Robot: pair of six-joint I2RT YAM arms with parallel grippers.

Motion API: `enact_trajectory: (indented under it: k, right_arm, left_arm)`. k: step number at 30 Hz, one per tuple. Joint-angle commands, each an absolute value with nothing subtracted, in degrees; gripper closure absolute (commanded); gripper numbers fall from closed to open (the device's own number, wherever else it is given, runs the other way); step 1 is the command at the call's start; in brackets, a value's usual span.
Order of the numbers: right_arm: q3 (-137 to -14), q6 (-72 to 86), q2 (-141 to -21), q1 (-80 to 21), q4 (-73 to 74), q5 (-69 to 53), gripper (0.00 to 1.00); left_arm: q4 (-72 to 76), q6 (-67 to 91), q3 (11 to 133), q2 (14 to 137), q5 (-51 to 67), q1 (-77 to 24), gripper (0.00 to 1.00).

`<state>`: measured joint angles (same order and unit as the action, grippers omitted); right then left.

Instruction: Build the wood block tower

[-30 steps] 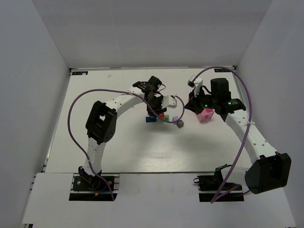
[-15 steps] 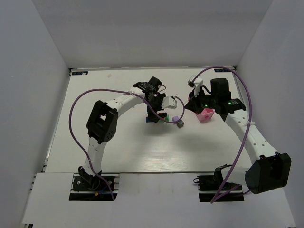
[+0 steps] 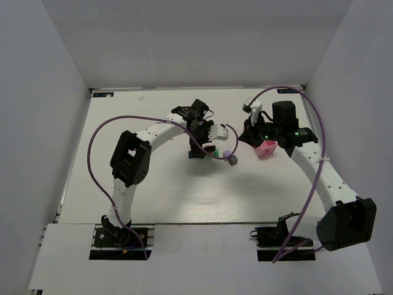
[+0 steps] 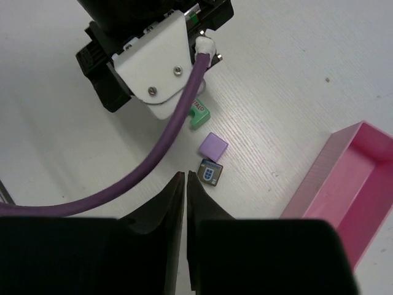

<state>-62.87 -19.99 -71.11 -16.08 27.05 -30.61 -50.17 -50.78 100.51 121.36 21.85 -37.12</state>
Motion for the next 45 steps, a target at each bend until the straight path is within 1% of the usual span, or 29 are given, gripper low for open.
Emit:
enact_trajectory:
  k: [1,2,3,5,7,9,11,12,13,14,17,18,20,22,25,26,27,28,33,34,38,39,45]
  right_arm:
    - [-62.6,-21.8,-70.6,-15.6,26.8,-32.1,0.86]
    - [-62.5,-22.8,-70.5,-15.6,27.2,-32.6,0.77]
    - [-62.5,-23.4,-70.4,-15.6,27.9,-32.9,0.66]
    - [-61.9,-26.3,-70.7,-15.7,27.5,-34.5,0.41]
    - [-61.6,-27.6,-71.0,-15.9,27.9,-35.8,0.36]
    - [-61.7,-29.6,-71.8,-15.6,28.6,-36.4,0.36]
    - [-61.6,-30.4,-72.4,-15.7,29.0,-36.8,0.40]
    - [-61.6,-30.7,-72.9,-15.7,29.2,-36.8,0.44]
    - [-61.5,-31.2,-73.3,-15.9,29.5,-37.1,0.46]
    - [-61.5,-31.1,-73.7,-15.9,29.4,-36.8,0.53]
    - [-62.2,-30.7,-75.6,-16.4,29.5,-34.6,0.64]
    - [-62.4,-29.0,-76.8,-16.4,29.1,-33.8,0.68]
    - [-63.2,-28.0,-78.1,-17.1,28.9,-29.8,0.69]
    - [-64.3,-26.0,-81.0,-18.7,29.0,-27.4,0.69]
    - [-65.6,-24.0,-84.7,-21.2,28.3,-21.3,0.65]
    - [-66.0,-23.5,-86.0,-22.5,27.8,-19.5,0.59]
    - [-66.8,-23.5,-87.2,-22.5,27.5,-18.9,0.59]
    - [-67.8,-23.0,-88.0,-23.5,27.4,-17.8,0.53]
    - [-70.7,-20.8,-94.0,-25.2,26.4,-11.0,0.52]
    - [-71.0,-20.3,-94.9,-25.3,26.3,-9.5,0.52]
    - [-71.4,-19.0,-96.9,-25.9,25.1,-6.7,0.44]
    - [-71.4,-19.0,-97.1,-25.9,25.0,-6.7,0.43]
    - [-71.0,-17.1,-98.1,-26.8,23.8,-5.7,0.43]
  left_arm:
    - [-46.9,-48.7,98.5,112.6,22.4,-36.9,0.00]
    - [-46.1,-47.3,97.9,109.5,21.9,-36.9,0.00]
    - [-44.5,-46.4,97.4,107.9,21.9,-36.9,0.00]
    - [-42.1,-44.2,94.8,104.4,21.9,-36.9,0.00]
    - [-38.4,-41.8,90.9,98.5,21.9,-36.9,0.00]
    - [-35.8,-38.5,87.9,94.6,19.3,-37.7,0.00]
    - [-33.0,-36.2,83.7,89.0,19.3,-37.7,0.00]
    - [-31.3,-33.2,81.1,87.2,19.3,-37.7,0.00]
    - [-30.3,-31.5,79.5,85.5,19.3,-37.7,0.00]
    - [-29.6,-29.6,78.1,82.3,18.6,-37.7,0.00]
    - [-28.0,-21.2,72.6,77.8,17.4,-37.2,0.00]
    - [-27.2,-19.1,68.8,74.6,16.2,-37.2,0.00]
    - [-23.1,-11.5,64.4,71.1,12.6,-37.2,0.00]
    - [-21.4,-5.6,59.2,66.6,9.1,-37.2,0.00]
    - [-19.2,-1.3,53.8,62.6,5.6,-37.2,0.00]
    - [-18.6,-1.3,51.8,60.3,4.3,-37.2,0.00]
    - [-18.5,-0.7,51.2,59.3,4.3,-37.2,0.00]
    - [-18.5,-0.7,51.2,58.5,2.7,-37.2,0.00]
    - [-16.4,-0.2,47.0,52.0,-4.1,-37.2,0.00]
    - [-16.3,0.5,46.2,49.2,-4.9,-37.2,0.00]
    - [-15.7,1.1,44.0,44.1,-10.4,-37.2,0.00]
    - [-15.0,1.1,43.2,43.4,-11.2,-37.2,0.00]
    - [-15.0,1.1,43.2,43.3,-11.8,-37.2,0.00]
